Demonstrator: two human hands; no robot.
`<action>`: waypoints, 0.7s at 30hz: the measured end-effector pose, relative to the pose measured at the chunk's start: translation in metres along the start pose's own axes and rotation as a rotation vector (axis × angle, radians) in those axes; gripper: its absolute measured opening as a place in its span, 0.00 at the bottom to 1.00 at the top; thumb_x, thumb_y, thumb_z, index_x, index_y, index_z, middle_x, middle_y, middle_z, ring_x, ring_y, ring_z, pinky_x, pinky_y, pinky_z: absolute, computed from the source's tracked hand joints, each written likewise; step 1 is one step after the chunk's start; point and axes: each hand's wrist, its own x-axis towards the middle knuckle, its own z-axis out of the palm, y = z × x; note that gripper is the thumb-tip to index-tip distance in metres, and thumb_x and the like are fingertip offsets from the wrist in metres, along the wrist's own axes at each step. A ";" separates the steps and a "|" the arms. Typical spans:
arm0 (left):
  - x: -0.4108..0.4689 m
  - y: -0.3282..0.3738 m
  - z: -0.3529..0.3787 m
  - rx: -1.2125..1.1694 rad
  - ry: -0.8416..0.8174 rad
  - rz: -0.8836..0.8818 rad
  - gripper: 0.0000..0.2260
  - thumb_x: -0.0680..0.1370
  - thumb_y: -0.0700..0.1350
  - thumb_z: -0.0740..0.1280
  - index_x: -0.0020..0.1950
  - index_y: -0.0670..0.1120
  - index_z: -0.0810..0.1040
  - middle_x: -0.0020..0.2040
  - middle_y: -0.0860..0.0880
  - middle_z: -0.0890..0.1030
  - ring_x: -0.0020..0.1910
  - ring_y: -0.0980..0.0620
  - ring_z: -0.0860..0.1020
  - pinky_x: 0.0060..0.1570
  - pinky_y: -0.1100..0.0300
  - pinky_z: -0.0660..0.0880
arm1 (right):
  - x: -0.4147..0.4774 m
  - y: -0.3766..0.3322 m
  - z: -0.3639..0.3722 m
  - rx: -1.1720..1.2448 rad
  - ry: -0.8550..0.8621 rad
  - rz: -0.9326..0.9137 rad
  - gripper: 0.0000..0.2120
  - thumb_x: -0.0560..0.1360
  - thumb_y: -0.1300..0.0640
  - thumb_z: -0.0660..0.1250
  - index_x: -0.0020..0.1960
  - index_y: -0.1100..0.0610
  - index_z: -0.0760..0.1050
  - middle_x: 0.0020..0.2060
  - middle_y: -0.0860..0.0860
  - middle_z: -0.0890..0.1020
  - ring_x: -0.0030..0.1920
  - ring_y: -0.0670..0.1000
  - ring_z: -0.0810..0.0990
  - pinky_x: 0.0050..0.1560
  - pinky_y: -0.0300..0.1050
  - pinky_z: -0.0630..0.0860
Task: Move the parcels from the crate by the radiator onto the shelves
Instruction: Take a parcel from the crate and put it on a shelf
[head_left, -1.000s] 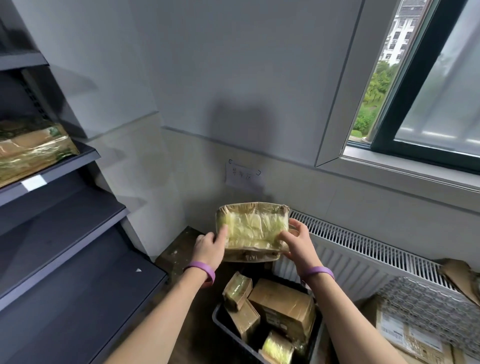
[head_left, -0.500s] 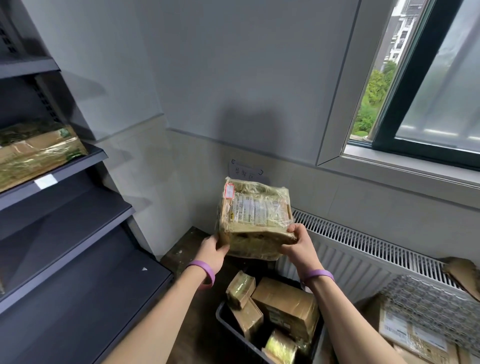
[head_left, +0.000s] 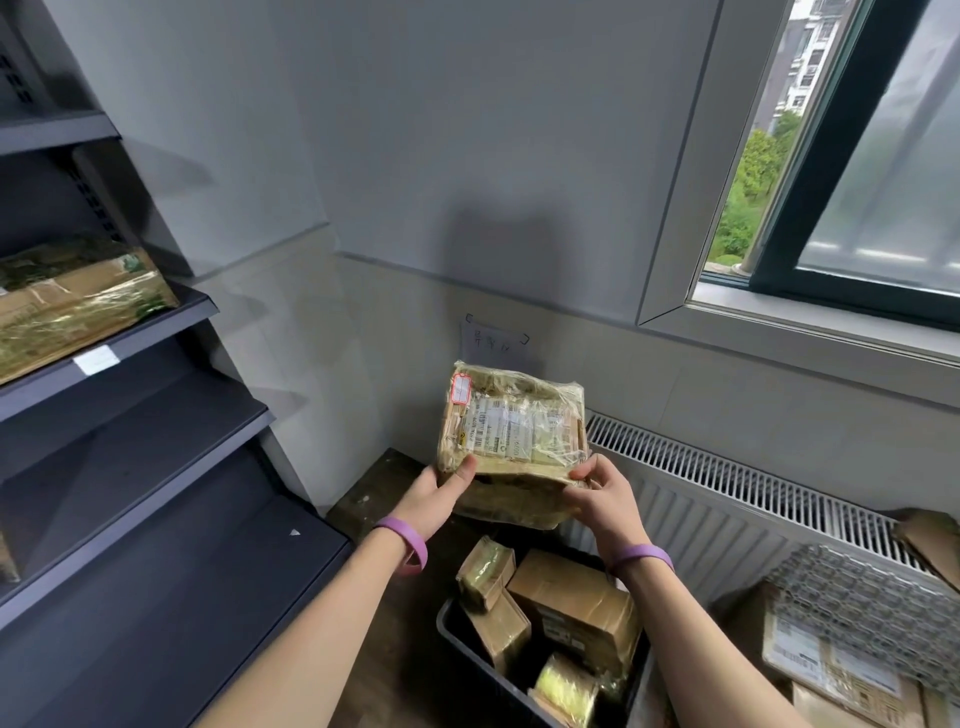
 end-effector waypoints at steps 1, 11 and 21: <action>0.001 0.000 0.000 -0.012 0.030 -0.013 0.40 0.66 0.72 0.58 0.72 0.50 0.67 0.67 0.53 0.74 0.65 0.50 0.71 0.65 0.54 0.65 | 0.000 0.000 0.000 -0.004 -0.017 -0.003 0.11 0.66 0.69 0.67 0.38 0.56 0.69 0.51 0.51 0.82 0.53 0.53 0.81 0.43 0.47 0.79; 0.011 -0.002 -0.005 -0.120 0.230 0.059 0.15 0.75 0.56 0.67 0.58 0.50 0.75 0.53 0.52 0.80 0.52 0.54 0.77 0.44 0.61 0.72 | 0.003 -0.001 -0.001 0.065 -0.223 0.043 0.12 0.66 0.64 0.74 0.44 0.53 0.76 0.59 0.54 0.80 0.57 0.55 0.81 0.49 0.48 0.81; 0.021 0.008 -0.018 -0.077 0.268 0.193 0.12 0.73 0.42 0.70 0.57 0.48 0.81 0.51 0.54 0.82 0.52 0.57 0.78 0.45 0.69 0.70 | 0.008 -0.005 0.006 -0.307 -0.120 0.038 0.25 0.72 0.52 0.73 0.66 0.49 0.70 0.59 0.47 0.78 0.59 0.46 0.78 0.62 0.46 0.75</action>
